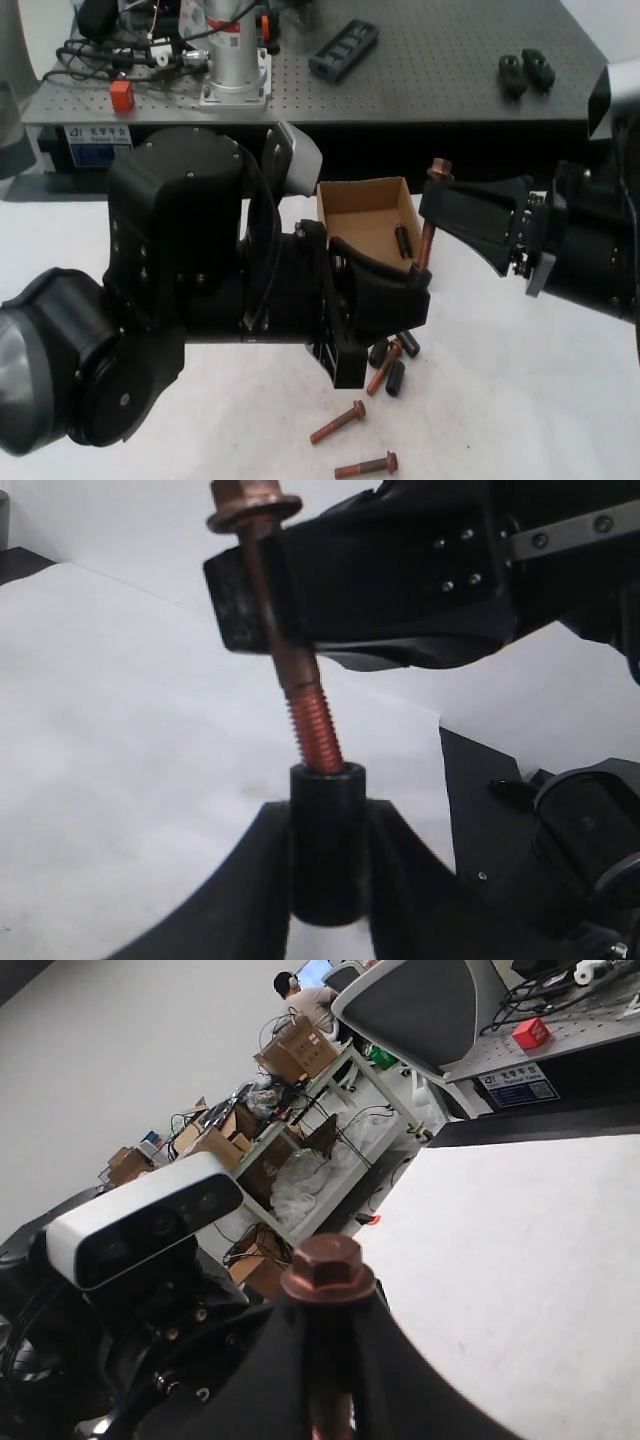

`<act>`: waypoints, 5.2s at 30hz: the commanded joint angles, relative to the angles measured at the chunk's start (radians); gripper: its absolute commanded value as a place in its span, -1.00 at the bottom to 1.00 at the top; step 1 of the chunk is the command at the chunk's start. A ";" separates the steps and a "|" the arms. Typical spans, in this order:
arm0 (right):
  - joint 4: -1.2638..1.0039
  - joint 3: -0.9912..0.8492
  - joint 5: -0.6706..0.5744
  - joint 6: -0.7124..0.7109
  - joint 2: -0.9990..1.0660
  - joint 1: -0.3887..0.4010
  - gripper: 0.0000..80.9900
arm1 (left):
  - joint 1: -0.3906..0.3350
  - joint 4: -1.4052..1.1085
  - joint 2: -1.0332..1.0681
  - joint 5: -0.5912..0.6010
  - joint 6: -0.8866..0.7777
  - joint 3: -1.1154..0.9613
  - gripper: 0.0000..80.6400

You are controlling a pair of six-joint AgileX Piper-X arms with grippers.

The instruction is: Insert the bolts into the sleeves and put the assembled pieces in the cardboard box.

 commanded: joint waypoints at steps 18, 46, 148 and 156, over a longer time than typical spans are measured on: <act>0.211 -0.001 -0.030 -0.232 -0.050 -0.196 -0.05 | -0.002 -0.083 -0.014 -0.298 0.046 -0.016 -0.98; 0.562 -0.009 0.336 -0.502 -0.063 -0.352 -0.06 | 0.104 1.082 1.144 -0.655 0.050 -1.543 -0.97; 1.056 -0.399 0.567 -0.715 0.361 -0.218 -0.98 | -0.064 1.182 0.876 -0.656 0.236 -1.015 -0.36; 1.058 -0.399 0.567 -0.701 0.361 -0.218 -0.98 | -0.064 1.170 0.895 -0.617 0.236 -1.015 -0.97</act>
